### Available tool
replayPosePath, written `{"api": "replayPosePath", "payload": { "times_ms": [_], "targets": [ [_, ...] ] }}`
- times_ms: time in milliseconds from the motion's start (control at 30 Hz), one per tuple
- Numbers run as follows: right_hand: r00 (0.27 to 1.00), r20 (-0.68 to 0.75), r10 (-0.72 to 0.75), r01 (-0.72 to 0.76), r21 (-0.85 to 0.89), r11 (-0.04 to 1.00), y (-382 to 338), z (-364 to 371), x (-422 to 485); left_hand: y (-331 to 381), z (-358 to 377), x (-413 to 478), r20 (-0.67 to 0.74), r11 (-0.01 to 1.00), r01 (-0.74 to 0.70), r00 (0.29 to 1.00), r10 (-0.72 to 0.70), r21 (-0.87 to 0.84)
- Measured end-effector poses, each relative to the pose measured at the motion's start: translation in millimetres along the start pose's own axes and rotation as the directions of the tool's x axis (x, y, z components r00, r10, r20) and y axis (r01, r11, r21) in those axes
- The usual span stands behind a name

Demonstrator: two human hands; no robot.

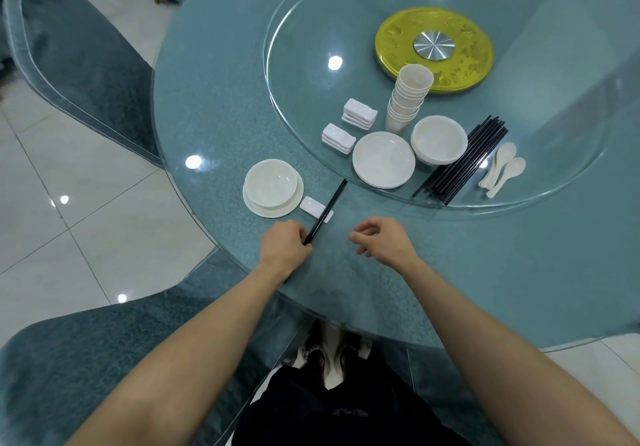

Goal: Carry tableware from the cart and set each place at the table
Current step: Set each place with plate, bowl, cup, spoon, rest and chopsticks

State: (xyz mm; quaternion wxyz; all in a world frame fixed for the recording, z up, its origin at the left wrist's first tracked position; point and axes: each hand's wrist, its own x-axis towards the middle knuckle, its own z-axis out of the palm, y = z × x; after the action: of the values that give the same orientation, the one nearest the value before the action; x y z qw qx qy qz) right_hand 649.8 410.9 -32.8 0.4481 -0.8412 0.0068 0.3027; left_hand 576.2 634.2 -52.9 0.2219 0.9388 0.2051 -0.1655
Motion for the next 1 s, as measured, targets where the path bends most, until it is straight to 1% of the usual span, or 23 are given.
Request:
{"api": "replayPosePath", "payload": {
  "times_ms": [167,300,500,667,800,900,1000],
  "targets": [
    [0.999,-0.031,-0.009,0.009,0.010,1.000,-5.8,-10.1,2.3,9.0,-12.4,5.0,-0.058,0.999,-0.025,0.998,0.023,-0.036],
    [0.998,-0.066,-0.004,0.005,0.014,1.000,-4.9,-25.7,5.4,28.7,-23.9,13.7,-0.108,0.998,-0.061,0.992,0.059,-0.017],
    [0.990,-0.138,0.021,-0.014,0.053,0.999,9.1,-60.7,13.7,85.7,-32.5,30.3,-0.121,0.987,-0.160,0.980,0.160,0.004],
    [0.967,-0.243,0.081,-0.052,0.124,0.991,29.8,-100.3,21.3,143.2,-32.1,48.7,-0.125,0.969,-0.246,0.962,0.242,-0.020],
    [0.917,-0.371,0.147,-0.091,0.165,0.982,49.9,-135.4,29.7,184.4,-29.2,60.5,-0.117,0.944,-0.330,0.938,0.327,-0.003],
    [0.842,-0.492,0.222,-0.143,0.192,0.971,76.2,-161.4,46.5,211.6,-26.0,70.6,-0.099,0.928,-0.372,0.924,0.370,0.001],
    [0.783,-0.559,0.273,-0.201,0.189,0.961,107.3,-179.7,67.6,229.4,-24.3,78.5,-0.079,0.916,-0.401,0.914,0.399,-0.008]
  ]
}}
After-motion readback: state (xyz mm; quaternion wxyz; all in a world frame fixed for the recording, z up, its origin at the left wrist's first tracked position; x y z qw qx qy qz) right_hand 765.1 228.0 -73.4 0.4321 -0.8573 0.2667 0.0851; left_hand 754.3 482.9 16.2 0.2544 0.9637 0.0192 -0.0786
